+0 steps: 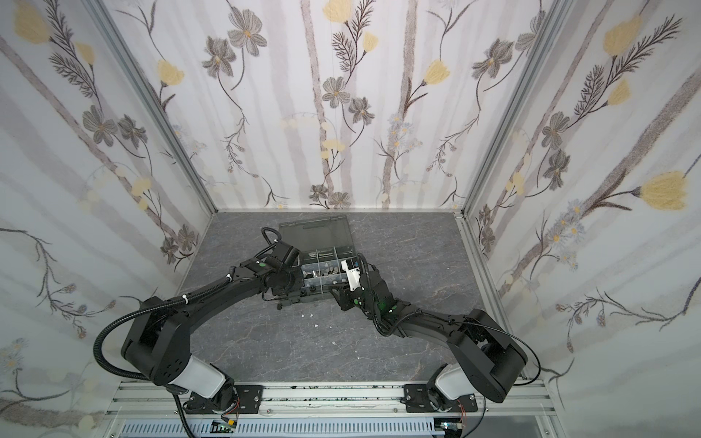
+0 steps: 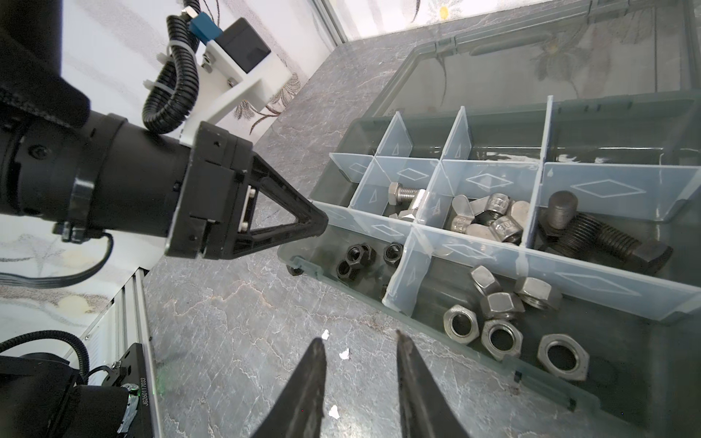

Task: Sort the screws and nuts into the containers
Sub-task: 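Carry the black nut in the left gripper toward the box's nearest compartment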

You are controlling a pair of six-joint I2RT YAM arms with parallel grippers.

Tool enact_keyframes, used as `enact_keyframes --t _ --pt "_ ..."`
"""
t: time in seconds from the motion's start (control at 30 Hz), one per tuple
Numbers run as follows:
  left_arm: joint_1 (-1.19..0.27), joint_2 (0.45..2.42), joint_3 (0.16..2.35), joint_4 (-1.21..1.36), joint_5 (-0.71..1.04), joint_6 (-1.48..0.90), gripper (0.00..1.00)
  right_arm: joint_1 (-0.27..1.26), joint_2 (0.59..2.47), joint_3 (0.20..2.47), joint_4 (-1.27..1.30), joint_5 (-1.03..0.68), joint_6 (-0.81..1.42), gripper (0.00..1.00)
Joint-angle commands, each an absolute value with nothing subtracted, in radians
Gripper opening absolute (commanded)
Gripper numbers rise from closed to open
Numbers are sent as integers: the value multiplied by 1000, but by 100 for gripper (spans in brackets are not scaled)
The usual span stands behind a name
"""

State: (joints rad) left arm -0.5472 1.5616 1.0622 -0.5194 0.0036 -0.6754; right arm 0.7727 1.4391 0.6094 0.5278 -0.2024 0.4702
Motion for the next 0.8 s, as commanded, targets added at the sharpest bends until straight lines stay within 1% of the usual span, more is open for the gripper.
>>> enact_keyframes --t 0.0,0.1,0.2,0.23,0.3,0.4,0.57,0.77 --pt "-551 1565 1075 -503 -2 -663 24 772 1431 607 574 -189 479 33" --pt "-552 1550 1074 -510 -16 -666 38 771 1431 607 573 -189 478 33" --pt "-552 1512 1068 -520 -40 -667 49 771 1428 607 570 -188 475 33" --pt "-552 1494 1065 -524 -53 -668 51 770 1426 607 567 -185 474 33" --pt "-551 1458 1052 -527 -72 -671 53 770 1422 607 565 -180 471 33" --pt "-523 1409 1009 -521 -59 -691 52 771 1417 607 560 -176 469 33" --pt "-430 1337 893 -466 7 -704 48 771 1379 605 537 -157 457 33" --pt "-333 1283 802 -423 62 -683 28 772 1331 616 495 -133 442 33"
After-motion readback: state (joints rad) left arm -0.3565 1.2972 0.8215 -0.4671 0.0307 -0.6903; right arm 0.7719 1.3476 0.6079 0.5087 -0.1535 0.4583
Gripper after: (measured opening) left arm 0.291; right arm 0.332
